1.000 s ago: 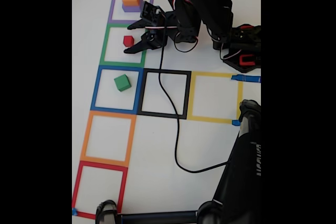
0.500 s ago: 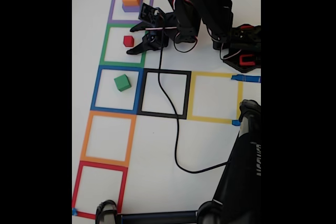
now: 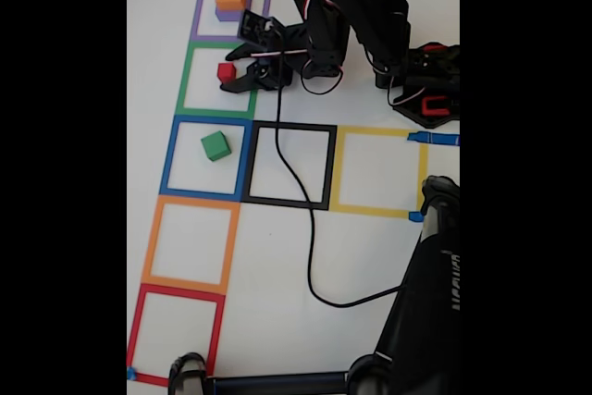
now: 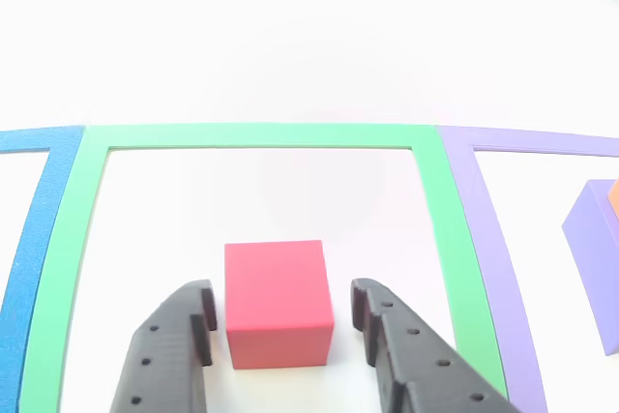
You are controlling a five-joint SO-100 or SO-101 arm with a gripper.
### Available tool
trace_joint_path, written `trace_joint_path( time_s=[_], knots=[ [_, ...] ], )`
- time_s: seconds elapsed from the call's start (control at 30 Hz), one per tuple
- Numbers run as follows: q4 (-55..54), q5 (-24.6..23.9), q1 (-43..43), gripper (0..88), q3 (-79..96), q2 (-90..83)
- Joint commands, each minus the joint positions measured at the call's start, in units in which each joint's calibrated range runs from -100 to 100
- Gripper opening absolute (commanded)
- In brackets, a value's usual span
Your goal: Tower of hanoi
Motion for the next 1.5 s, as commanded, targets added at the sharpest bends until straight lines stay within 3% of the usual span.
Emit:
trace_joint_path(
  time_s=[0.0, 0.37, 0.57, 0.93, 1.17, 1.47],
  knots=[
    [0.08, 0.36, -1.09, 7.7, -0.82, -0.64],
    [0.73, 0.36, -2.34, 3.9, 1.09, -3.87],
    [9.56, 0.36, -3.01, 3.2, 5.00, -17.27],
    [58.22, 0.36, -4.26, 2.5, 1.91, -57.64],
    [99.84, 0.36, -9.15, 1.9, -18.09, -73.07],
    [136.93, -2.35, -16.63, 1.4, -51.45, -75.97]
  ],
)
